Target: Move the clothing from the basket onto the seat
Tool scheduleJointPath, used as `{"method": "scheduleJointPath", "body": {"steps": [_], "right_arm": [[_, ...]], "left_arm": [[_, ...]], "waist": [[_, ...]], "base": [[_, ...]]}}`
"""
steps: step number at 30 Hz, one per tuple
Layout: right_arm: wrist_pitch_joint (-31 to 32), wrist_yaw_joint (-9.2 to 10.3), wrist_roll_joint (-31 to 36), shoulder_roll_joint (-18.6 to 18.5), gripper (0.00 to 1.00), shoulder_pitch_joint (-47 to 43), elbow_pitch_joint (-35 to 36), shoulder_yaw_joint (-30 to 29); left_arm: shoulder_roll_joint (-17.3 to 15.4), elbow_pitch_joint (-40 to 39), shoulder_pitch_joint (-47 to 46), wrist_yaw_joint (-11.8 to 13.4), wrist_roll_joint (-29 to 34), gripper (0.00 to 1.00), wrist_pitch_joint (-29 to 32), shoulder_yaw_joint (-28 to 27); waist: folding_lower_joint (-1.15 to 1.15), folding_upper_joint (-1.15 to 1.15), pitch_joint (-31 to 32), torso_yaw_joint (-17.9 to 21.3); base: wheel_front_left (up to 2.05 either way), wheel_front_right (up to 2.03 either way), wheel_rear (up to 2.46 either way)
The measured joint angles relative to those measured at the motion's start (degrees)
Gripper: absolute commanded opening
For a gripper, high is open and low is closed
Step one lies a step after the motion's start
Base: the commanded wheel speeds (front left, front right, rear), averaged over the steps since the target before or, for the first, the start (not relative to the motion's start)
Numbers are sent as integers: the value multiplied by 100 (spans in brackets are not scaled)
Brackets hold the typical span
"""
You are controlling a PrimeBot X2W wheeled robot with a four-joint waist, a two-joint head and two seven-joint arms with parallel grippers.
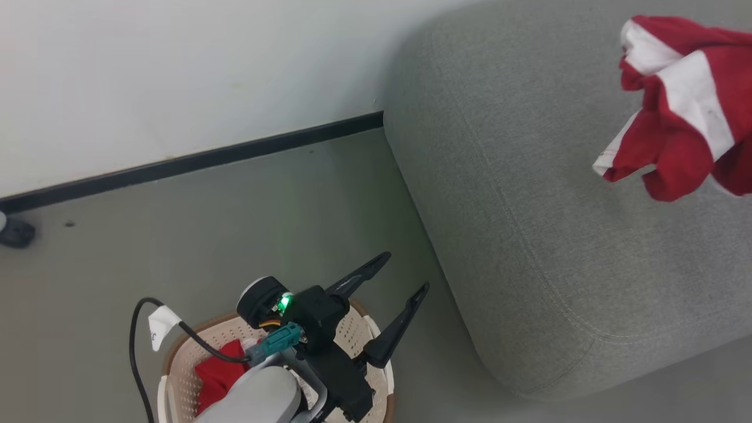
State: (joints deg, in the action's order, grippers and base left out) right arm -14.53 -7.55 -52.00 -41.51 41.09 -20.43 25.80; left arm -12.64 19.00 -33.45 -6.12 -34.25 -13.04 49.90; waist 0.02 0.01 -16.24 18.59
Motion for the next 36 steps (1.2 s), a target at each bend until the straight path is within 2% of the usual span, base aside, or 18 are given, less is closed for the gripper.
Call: {"method": "scheduleJointPath", "body": {"steps": [8, 13, 22, 26, 30, 36], "right_arm": [[0, 0, -189, -348, 0, 584, -637, -223], [-1, 0, -252, -424, 0, 1005, -864, -319], [-2, 0, -236, -424, 0, 1475, -1411, -464], [-15, 0, -191, -377, 0, 1514, -1661, -392], [-16, 0, -145, -166, 0, 1514, -1939, -222], [-16, 0, -126, -100, 0, 1506, -2229, 5]], "left_arm": [[-110, -209, -405, 9, 193, 100, 138, -82], [-177, -341, -657, 59, 255, 100, 183, -156], [-253, -458, -911, 110, 312, 100, 192, -275], [-314, -475, -992, 111, 361, 100, 192, -307], [-347, -441, -998, 115, 369, 100, 185, -319], [-374, -364, -1073, 115, 369, 100, 175, -358]], "waist": [[0, 0, -712, -328], [0, 0, -1130, -511], [0, 1, -1780, -757], [0, 1, -2070, -851], [0, 1, -2300, -919], [-1, 0, -2439, -947]], "base": [[0, 0, 0], [0, 0, 0], [0, 0, 0], [0, 0, 0], [0, 0, 0], [0, 0, 0]]}}
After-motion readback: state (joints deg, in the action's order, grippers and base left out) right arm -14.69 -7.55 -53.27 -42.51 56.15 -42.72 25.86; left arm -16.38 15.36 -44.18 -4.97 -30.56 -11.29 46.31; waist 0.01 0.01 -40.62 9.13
